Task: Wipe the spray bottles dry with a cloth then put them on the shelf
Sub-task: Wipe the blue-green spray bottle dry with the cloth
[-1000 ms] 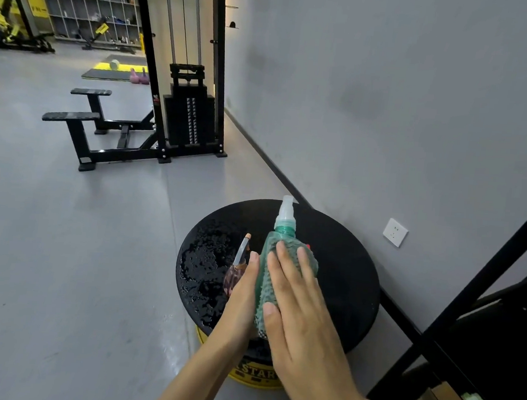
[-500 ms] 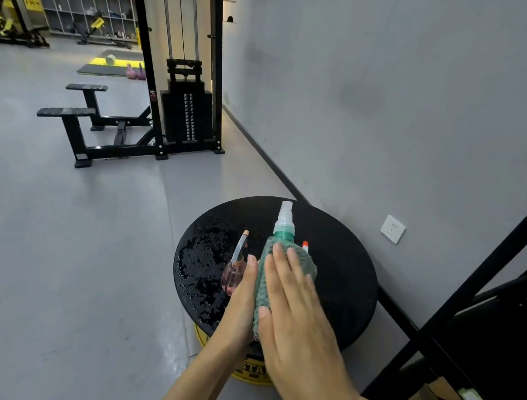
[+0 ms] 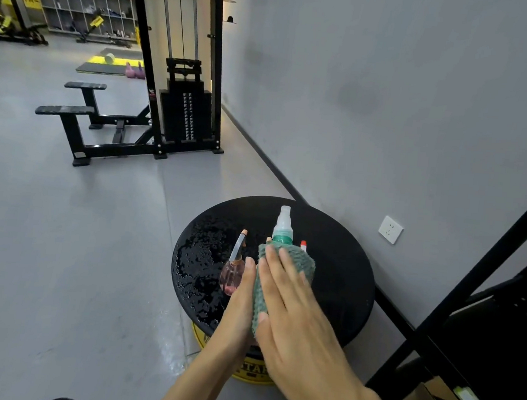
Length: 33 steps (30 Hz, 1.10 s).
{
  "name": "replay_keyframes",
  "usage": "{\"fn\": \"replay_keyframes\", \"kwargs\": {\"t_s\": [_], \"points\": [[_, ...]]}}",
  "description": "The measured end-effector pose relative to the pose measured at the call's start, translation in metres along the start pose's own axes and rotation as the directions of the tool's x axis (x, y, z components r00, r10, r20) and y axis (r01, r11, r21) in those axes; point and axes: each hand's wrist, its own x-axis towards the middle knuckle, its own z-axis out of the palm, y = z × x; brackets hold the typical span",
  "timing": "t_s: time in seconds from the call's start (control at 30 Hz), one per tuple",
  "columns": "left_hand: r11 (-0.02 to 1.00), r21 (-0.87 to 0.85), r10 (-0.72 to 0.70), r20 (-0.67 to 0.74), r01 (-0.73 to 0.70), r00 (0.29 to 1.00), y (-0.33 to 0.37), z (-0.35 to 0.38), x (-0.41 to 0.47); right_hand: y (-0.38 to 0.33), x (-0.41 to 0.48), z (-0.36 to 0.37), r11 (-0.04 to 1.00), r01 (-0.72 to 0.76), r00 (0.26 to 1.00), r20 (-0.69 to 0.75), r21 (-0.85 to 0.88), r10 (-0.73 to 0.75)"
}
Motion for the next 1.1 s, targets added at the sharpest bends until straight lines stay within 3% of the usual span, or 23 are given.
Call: {"fn": "replay_keyframes", "kwargs": {"t_s": [0.27,0.5,0.77,0.97,1.1], "points": [[0.993,0.087,-0.081,0.049,0.076,0.996,-0.002,0.008,-0.005,0.025,0.035,-0.022,0.950,-0.165,0.986,0.062,0.265,0.154],[0.998,-0.008,-0.055,0.009,0.055,0.998,-0.007,-0.001,0.000,0.000,0.001,-0.014,0.995,-0.081,0.989,0.128,0.057,0.073],[0.991,0.044,-0.131,0.060,0.128,0.990,-0.013,0.003,-0.003,0.028,0.036,-0.024,0.943,-0.170,0.983,0.111,0.288,0.143],[0.999,-0.018,-0.048,0.063,0.049,0.997,-0.007,-0.004,-0.004,0.007,0.005,-0.014,0.973,-0.101,0.992,0.098,0.207,0.082],[0.997,0.055,-0.058,0.095,0.053,0.994,-0.010,-0.002,-0.005,0.021,0.018,-0.017,0.956,-0.133,0.989,0.091,0.261,0.113]]}}
